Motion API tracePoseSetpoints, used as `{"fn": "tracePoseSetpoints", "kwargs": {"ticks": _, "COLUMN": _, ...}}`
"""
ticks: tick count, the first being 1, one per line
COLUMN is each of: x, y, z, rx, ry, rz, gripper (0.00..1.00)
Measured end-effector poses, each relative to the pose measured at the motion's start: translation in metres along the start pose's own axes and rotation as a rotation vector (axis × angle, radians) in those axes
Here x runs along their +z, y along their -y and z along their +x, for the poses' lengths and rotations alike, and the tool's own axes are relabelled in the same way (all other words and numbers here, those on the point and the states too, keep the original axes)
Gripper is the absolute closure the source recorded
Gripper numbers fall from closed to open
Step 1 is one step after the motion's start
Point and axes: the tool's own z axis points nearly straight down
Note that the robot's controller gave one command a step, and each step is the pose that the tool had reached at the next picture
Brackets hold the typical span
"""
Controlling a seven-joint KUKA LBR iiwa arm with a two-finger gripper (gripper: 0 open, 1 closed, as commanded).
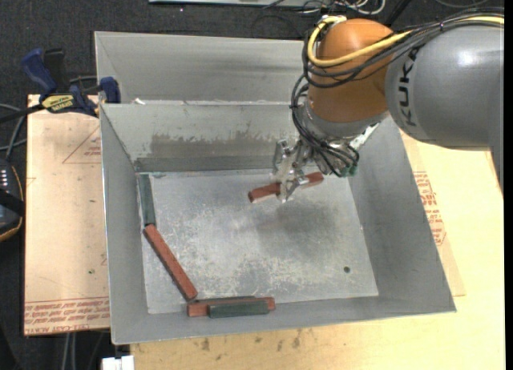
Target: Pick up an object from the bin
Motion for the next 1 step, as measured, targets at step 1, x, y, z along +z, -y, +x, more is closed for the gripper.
{"fn": "tracePoseSetpoints", "kwargs": {"ticks": 1, "x": -0.0051, "y": -0.0002, "z": 0.0003, "rx": 0.000, "ry": -0.003, "rz": -0.001, "gripper": 1.00}}
